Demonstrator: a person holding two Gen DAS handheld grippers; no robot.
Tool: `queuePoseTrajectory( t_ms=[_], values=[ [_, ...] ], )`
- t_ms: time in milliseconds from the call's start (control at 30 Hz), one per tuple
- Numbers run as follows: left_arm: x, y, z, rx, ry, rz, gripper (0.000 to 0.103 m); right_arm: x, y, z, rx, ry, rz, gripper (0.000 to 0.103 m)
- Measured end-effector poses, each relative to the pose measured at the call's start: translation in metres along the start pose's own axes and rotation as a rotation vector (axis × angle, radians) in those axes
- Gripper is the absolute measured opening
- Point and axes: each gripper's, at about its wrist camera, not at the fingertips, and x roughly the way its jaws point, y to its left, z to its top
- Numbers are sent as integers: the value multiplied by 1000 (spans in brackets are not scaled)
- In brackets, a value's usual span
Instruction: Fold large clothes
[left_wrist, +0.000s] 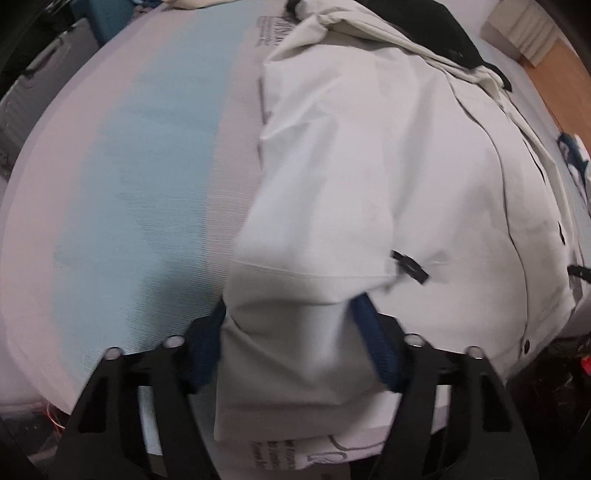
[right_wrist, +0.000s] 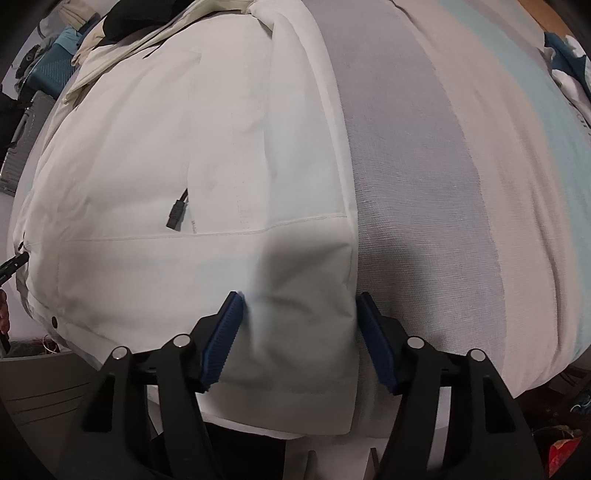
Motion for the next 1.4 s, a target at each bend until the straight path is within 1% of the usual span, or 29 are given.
queuePoseTrajectory(
  t_ms=[67,100,133,200,267,333,367,433,467,500,533,567,633,667,700,733,767,800,833,867,933,1000,1100,1200,1267,1300,1400],
  values=[
    [1,-3,0,-4,9,-9,47,0,-1,-2,-3,1,-1,59],
    [0,-3,-1,-10,11,-11,44,0,-1,-2,-4,1,-1,59],
    [-1,-2,-3,-12,12,-10,43,0,0,-2,-8,3,-4,58],
    [-3,-4,-5,-10,11,-7,36,0,2,-1,-18,0,-7,58],
    [-3,-7,-7,1,8,11,36,2,4,0,-31,1,-10,58],
    [5,-10,-1,-4,12,39,45,6,3,5,-42,6,-6,58],
    [8,-10,0,-11,15,61,54,8,4,8,-47,9,-4,59],
    [13,-10,3,-15,18,68,58,13,2,12,-55,26,0,62],
    [15,-10,4,-11,18,81,65,15,1,14,-57,33,1,63],
    [16,-9,5,-15,15,95,69,16,2,15,-63,39,-3,63],
    [17,-8,5,-21,15,88,69,16,3,15,-68,39,-7,63],
    [17,-7,4,-24,15,81,68,16,3,14,-71,38,-10,63],
    [16,-9,4,-11,15,59,58,16,4,13,-74,38,-10,61],
    [13,-8,1,1,16,52,49,16,4,12,-71,38,-5,59],
    [11,-9,-1,13,18,46,39,16,5,12,-68,37,0,54],
    [10,-12,-1,22,22,40,35,17,7,16,-67,36,1,48],
    [10,-14,-1,19,26,30,28,16,8,17,-67,35,3,43],
    [10,-14,-1,10,27,18,22,16,8,17,-63,36,5,34],
    [10,-13,0,-5,29,-1,20,14,8,18,-59,37,5,27],
    [10,-12,0,-15,28,-14,16,15,7,19,-56,41,6,25],
    [11,-13,-2,-13,25,-14,13,15,7,23,-58,49,13,17],
    [11,-16,-3,-2,20,1,12,17,8,25,-72,59,13,15],
    [12,-19,-6,2,9,21,12,23,13,26,-110,68,-13,16],
    [15,-25,-8,7,5,34,12,29,18,25,-75,70,-22,20],
    [18,-26,-7,9,8,38,13,32,20,24,-55,64,-32,21],
    [20,-33,-7,9,9,39,13,34,22,24,-52,61,-45,21],
    [20,-35,-6,9,14,38,12,37,29,22,-48,54,-75,17]
  ],
)
